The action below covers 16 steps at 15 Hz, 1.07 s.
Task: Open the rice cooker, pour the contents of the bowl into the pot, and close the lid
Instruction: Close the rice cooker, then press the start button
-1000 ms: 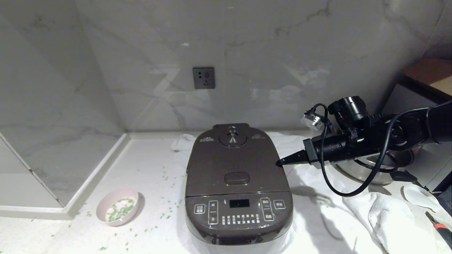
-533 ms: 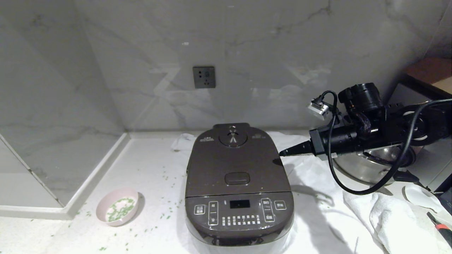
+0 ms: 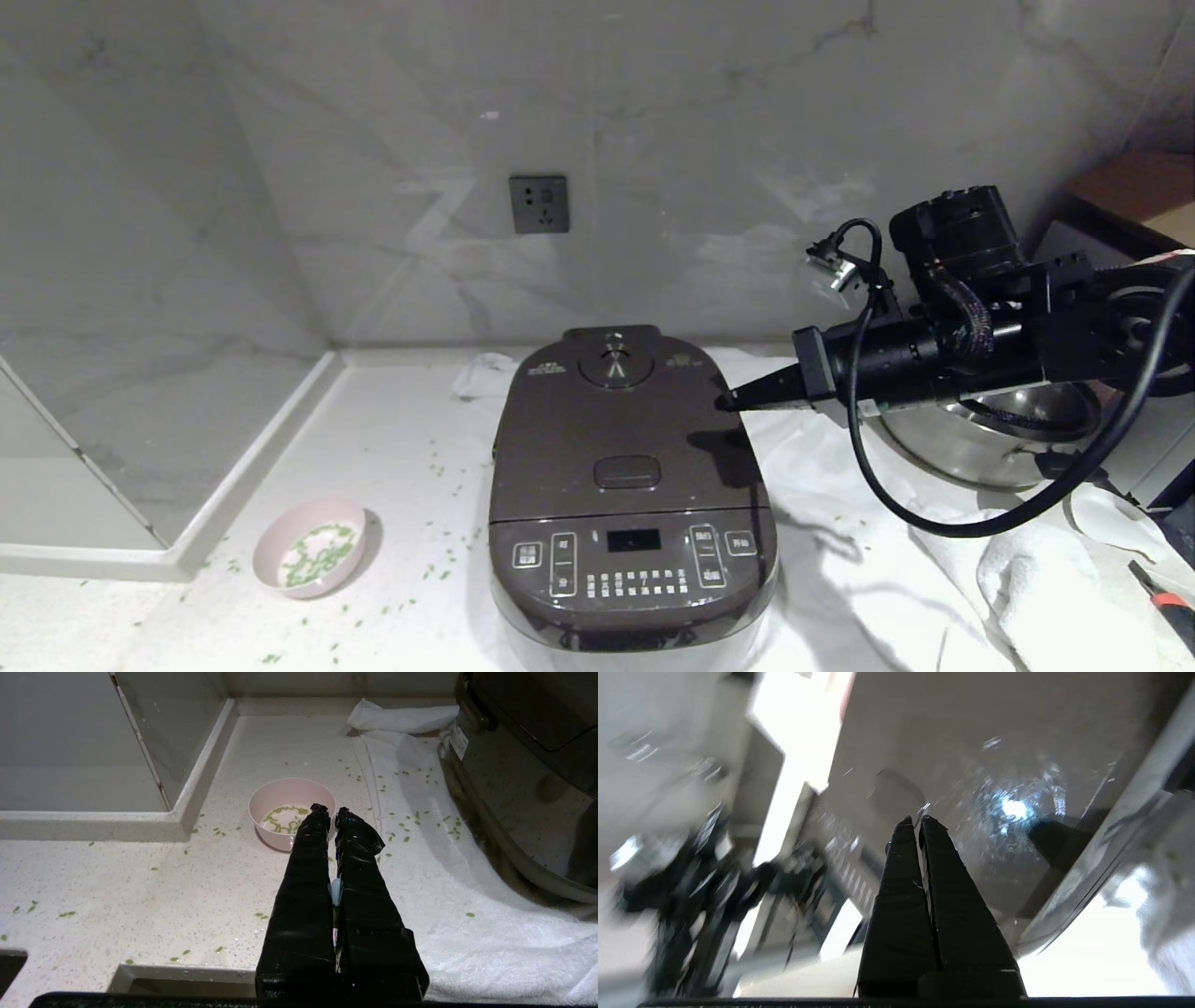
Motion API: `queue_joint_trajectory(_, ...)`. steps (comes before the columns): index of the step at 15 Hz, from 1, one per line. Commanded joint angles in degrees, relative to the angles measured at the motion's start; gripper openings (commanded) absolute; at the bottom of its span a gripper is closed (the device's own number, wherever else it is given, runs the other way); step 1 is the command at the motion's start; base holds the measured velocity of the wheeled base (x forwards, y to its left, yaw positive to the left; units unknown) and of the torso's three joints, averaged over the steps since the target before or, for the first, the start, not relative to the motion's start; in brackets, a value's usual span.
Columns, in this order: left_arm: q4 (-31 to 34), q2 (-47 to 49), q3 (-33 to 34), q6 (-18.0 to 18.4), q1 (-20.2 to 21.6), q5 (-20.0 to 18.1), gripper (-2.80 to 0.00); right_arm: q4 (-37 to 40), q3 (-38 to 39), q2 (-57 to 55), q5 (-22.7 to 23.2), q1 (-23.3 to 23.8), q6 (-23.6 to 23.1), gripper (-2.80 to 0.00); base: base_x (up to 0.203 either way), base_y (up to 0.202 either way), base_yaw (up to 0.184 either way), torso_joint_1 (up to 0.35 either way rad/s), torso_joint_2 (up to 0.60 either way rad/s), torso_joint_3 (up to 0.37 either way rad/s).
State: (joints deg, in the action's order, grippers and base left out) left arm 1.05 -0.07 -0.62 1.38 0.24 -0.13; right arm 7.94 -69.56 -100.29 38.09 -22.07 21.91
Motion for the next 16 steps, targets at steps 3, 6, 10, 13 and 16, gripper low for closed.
queue_joint_trajectory(3, 0.1, 0.0, 0.0, 0.0, 0.0, 0.0, -2.80, 1.6, 0.0, 0.8, -39.3, -11.0, 2.3, -2.80, 0.000, 0.000, 0.000, 0.000, 0.00, 0.000)
queue_joint_trajectory(6, 0.2, 0.0, 0.0, 0.0, 0.0, 0.0, -2.80, 7.0, -0.5, 1.5, -55.6, -18.4, 4.6, -2.80, 0.000, 0.000, 0.000, 0.000, 0.00, 0.000)
queue_joint_trajectory(10, 0.2, 0.0, 0.0, 0.0, 0.0, 0.0, -2.80, 11.4, -0.6, 4.9, -59.6, -23.9, 8.3, -2.80, 0.000, 0.000, 0.000, 0.000, 0.00, 0.000)
queue_joint_trajectory(13, 0.9, 0.0, -0.1, 0.0, 0.0, 0.0, -2.80, 11.9, -0.1, 6.5, -59.7, -28.4, 10.2, -2.80, 0.000, 0.000, 0.000, 0.000, 0.00, 0.000)
queue_joint_trajectory(16, 1.0, 0.0, -0.2, 0.0, 0.0, 0.0, -2.80, 13.8, 0.7, 6.4, -59.3, -28.6, 12.7, -2.80, 0.000, 0.000, 0.000, 0.000, 0.00, 0.000)
